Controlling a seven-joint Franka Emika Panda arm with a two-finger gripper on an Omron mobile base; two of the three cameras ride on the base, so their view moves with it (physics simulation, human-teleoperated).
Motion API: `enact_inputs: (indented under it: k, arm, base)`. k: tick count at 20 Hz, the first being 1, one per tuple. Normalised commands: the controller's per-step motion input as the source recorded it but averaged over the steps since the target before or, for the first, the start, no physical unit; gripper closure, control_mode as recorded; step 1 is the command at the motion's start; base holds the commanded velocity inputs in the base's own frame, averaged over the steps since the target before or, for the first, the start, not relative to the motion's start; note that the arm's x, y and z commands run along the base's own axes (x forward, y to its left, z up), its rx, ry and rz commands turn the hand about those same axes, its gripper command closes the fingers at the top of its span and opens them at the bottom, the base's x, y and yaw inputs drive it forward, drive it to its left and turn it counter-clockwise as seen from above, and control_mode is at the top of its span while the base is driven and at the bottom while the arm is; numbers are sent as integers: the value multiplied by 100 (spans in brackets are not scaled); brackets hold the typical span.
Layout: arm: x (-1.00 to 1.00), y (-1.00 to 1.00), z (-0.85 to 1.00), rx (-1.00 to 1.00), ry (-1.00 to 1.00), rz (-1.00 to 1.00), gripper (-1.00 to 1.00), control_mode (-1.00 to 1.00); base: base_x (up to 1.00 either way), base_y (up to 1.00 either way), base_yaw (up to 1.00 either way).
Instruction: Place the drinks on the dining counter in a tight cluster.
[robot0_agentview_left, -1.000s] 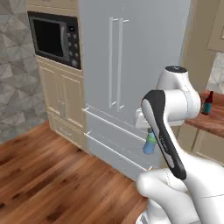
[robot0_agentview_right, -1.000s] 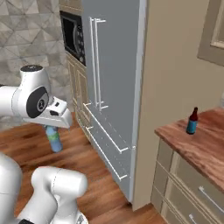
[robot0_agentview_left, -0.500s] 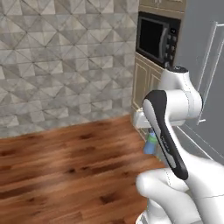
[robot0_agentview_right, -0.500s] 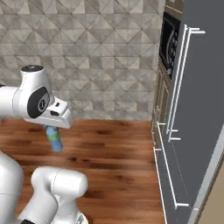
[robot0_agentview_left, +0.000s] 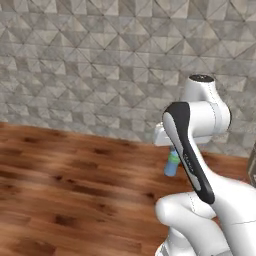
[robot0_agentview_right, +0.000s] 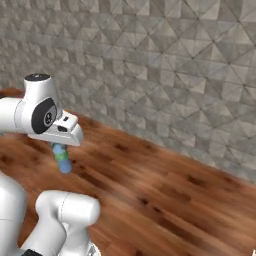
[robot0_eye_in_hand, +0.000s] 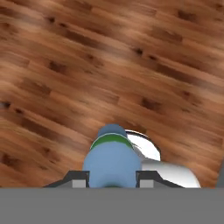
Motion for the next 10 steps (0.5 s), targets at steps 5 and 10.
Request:
enact_inputs:
  k: [5, 10]
  arm:
    - [0, 0, 0, 0, 0, 0, 100, 100]
    - [0, 0, 0, 0, 0, 0, 100, 100]
  base:
    - [86, 0, 84]
    - [92, 0, 82]
